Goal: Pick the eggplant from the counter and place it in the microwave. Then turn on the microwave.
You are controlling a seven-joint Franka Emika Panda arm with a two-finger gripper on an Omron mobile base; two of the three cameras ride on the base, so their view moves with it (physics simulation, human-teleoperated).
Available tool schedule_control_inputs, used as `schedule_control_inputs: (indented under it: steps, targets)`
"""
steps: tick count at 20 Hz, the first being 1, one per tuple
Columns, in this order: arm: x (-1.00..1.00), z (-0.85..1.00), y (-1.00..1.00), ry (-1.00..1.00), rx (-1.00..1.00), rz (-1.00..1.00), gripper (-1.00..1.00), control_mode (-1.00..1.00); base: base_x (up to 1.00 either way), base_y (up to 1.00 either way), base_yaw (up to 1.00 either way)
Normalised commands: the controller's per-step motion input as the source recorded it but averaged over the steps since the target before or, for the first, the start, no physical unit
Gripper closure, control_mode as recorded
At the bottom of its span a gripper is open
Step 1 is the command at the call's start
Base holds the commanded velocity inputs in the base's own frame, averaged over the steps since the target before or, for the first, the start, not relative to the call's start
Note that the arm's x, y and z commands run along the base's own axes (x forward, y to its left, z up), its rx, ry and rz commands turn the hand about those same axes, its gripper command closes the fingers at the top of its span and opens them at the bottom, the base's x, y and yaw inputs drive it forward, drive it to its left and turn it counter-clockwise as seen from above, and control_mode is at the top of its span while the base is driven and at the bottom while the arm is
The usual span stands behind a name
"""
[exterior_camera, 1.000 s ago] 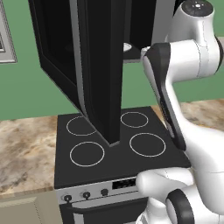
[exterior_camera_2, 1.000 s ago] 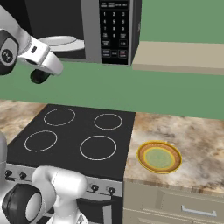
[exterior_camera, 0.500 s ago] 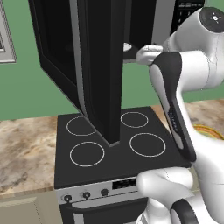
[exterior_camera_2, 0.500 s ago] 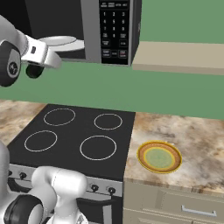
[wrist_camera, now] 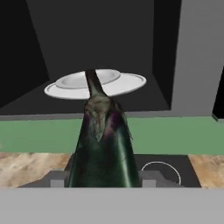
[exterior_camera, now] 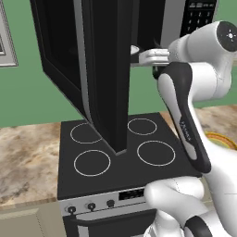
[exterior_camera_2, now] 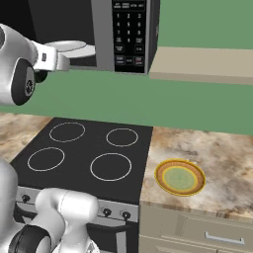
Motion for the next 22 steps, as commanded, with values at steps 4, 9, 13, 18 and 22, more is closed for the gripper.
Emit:
schedule_control_inputs:
  steps: [4, 9, 13, 18, 22]
  targets:
    - [0.18, 0.18, 0.22, -0.12, 0.00, 0.10, 1.00, -1.00, 0.00, 0.00, 0.00]
    - [0.19, 0.12, 0.28, -0.19, -0.02, 0.06, 1.00, -1.00, 0.00, 0.00, 0.00]
    - [0.27, 0.09, 0.19, -0.05, -0.04, 0.02, 1.00, -1.00, 0.00, 0.00, 0.00]
    - [0.34, 0.09, 0.13, 0.00, -0.02, 0.02, 1.00, -1.00, 0.00, 0.00, 0.00]
    - [0.32, 0.16, 0.18, 0.00, -0.02, 0.02, 1.00, -1.00, 0.00, 0.00, 0.00]
